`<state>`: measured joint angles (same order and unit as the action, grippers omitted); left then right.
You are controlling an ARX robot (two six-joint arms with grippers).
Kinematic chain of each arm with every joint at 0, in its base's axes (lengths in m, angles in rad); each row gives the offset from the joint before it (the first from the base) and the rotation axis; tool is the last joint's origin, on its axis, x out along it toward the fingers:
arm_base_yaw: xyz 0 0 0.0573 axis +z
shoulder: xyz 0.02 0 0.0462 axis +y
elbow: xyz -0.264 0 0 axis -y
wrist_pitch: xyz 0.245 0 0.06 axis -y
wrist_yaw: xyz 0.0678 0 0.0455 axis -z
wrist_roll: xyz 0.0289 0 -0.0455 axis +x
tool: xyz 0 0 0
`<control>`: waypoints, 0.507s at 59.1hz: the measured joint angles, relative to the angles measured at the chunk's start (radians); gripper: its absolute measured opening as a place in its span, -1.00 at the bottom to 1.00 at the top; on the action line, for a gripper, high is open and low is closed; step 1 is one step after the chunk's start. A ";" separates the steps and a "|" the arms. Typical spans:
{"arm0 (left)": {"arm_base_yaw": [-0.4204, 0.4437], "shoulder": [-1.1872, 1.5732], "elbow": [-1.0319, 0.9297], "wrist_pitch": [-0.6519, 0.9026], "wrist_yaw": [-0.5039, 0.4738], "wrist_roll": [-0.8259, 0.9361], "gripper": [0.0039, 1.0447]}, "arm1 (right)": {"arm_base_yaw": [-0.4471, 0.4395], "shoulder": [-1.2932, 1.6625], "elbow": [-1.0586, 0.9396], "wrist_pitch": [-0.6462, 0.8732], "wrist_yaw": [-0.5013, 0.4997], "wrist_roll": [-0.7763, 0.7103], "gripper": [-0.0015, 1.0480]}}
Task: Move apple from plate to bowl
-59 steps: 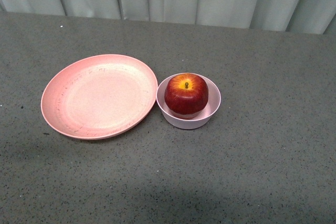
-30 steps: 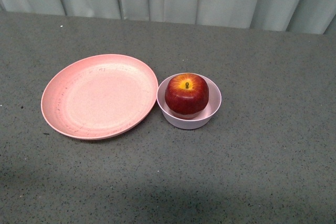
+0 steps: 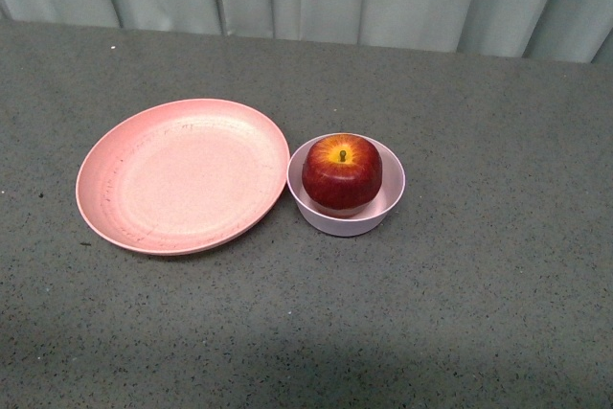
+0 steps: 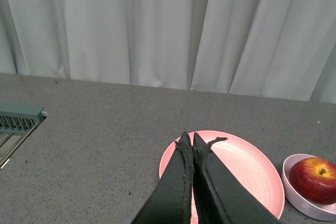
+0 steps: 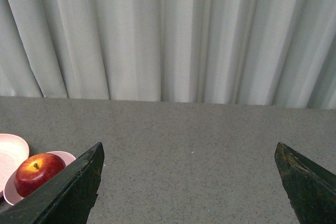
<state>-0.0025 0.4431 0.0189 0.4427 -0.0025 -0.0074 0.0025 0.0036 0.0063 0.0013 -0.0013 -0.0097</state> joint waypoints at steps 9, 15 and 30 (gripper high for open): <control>0.000 -0.081 0.000 -0.078 0.000 0.000 -0.93 | 0.000 0.000 0.000 0.000 0.000 0.000 0.82; 0.000 -0.127 0.000 -0.122 0.000 0.000 -0.93 | 0.000 0.000 0.000 0.000 0.000 0.000 0.82; 0.000 -0.213 0.000 -0.208 0.000 0.000 -0.93 | 0.000 0.000 0.000 0.000 0.000 0.000 0.82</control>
<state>-0.0025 0.2302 0.0189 0.2344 -0.0025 -0.0074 0.0025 0.0036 0.0063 0.0013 -0.0013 -0.0097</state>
